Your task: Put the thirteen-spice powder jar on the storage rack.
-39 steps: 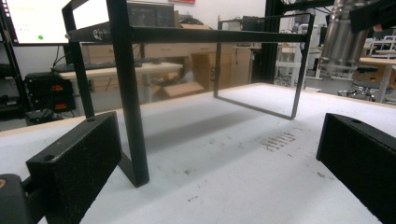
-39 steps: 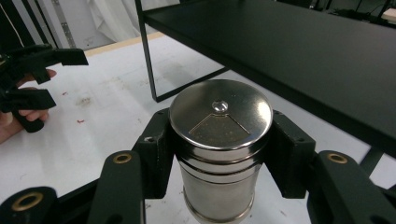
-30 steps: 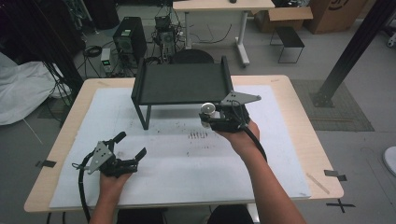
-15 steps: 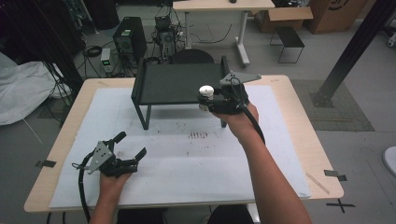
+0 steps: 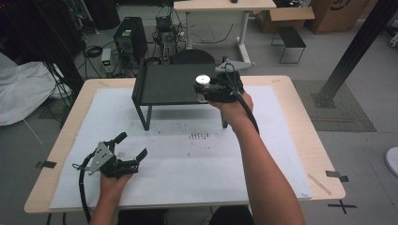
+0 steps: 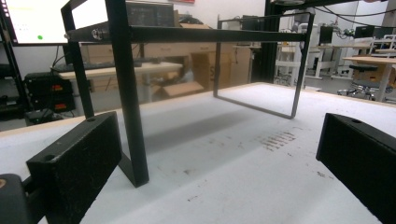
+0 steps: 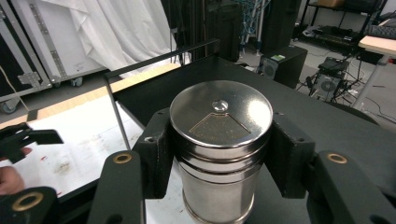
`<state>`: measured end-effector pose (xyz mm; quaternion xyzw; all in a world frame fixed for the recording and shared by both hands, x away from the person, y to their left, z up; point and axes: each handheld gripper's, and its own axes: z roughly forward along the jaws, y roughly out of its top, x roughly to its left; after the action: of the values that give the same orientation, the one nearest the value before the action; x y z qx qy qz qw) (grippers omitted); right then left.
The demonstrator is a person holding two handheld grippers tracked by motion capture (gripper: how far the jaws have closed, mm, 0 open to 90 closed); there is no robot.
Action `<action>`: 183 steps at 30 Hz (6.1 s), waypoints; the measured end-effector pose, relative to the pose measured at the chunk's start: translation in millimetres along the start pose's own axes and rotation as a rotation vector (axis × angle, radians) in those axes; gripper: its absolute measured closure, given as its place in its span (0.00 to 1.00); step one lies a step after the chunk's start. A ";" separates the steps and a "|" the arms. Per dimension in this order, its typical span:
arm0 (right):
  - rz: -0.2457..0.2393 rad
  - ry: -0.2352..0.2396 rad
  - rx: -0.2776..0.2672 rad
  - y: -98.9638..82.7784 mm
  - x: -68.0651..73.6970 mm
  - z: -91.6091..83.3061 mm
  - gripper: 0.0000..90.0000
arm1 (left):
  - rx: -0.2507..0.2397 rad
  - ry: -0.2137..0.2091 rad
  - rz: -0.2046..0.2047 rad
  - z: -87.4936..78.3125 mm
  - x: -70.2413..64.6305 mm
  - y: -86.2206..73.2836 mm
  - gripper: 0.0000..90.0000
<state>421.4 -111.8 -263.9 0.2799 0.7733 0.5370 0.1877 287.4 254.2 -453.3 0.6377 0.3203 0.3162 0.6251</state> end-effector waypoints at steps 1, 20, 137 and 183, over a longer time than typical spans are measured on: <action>0.000 -0.002 0.001 0.4 -0.8 1.4 0.54 | 0.000 0.000 0.000 0.0 0.1 0.0 0.01; 0.060 -0.088 0.057 2.3 -11.8 35.1 0.54 | -0.001 0.001 -0.002 -0.1 -0.4 -0.1 0.01; 0.123 -0.094 -0.251 -142.0 -19.4 -63.5 0.00 | 0.003 0.001 0.001 0.3 -0.1 0.0 0.01; 0.020 -0.243 -0.375 -226.0 1.3 -58.1 0.00 | 0.001 0.003 -0.001 0.0 -0.1 -0.2 0.01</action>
<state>333.7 -213.4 -454.9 0.3101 0.6288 0.6357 0.3230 287.4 254.1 -453.5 0.6376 0.3216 0.3168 0.6242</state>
